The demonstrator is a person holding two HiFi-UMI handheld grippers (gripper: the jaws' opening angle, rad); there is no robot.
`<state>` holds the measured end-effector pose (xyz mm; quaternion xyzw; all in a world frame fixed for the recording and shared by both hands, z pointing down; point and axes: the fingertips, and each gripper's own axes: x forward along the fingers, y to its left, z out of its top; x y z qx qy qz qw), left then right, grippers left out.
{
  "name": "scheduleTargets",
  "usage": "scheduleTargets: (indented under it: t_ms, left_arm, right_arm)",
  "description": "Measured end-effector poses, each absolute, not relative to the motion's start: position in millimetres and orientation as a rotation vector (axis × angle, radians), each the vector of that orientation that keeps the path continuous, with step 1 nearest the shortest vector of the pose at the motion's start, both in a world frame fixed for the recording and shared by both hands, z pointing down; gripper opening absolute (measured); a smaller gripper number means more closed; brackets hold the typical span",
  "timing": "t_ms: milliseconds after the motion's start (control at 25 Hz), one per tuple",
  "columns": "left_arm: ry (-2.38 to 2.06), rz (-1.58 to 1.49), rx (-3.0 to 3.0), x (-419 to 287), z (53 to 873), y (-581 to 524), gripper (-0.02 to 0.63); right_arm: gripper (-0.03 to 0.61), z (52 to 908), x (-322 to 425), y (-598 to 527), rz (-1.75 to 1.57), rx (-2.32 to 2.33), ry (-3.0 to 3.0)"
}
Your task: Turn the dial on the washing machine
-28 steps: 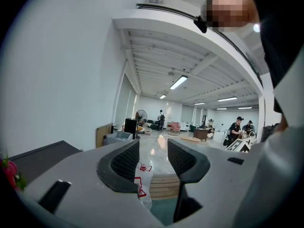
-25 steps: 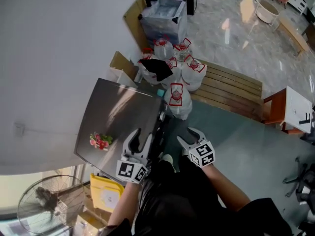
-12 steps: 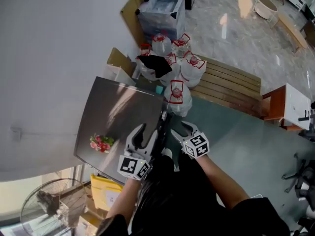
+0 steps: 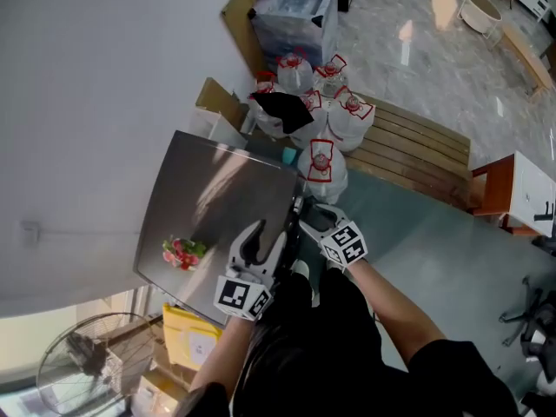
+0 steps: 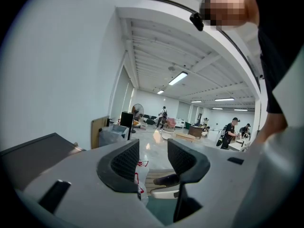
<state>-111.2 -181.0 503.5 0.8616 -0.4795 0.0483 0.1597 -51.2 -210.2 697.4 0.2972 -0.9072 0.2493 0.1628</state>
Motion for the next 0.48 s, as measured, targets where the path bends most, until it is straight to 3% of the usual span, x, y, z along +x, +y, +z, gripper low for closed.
scheduleTargets:
  t_ms: [480]
  left_arm:
    - [-1.397,0.124,2.419,-123,514,-188,0.163]
  right_arm:
    - [0.23,736,-77,-228,0.589,0.637,-2.567]
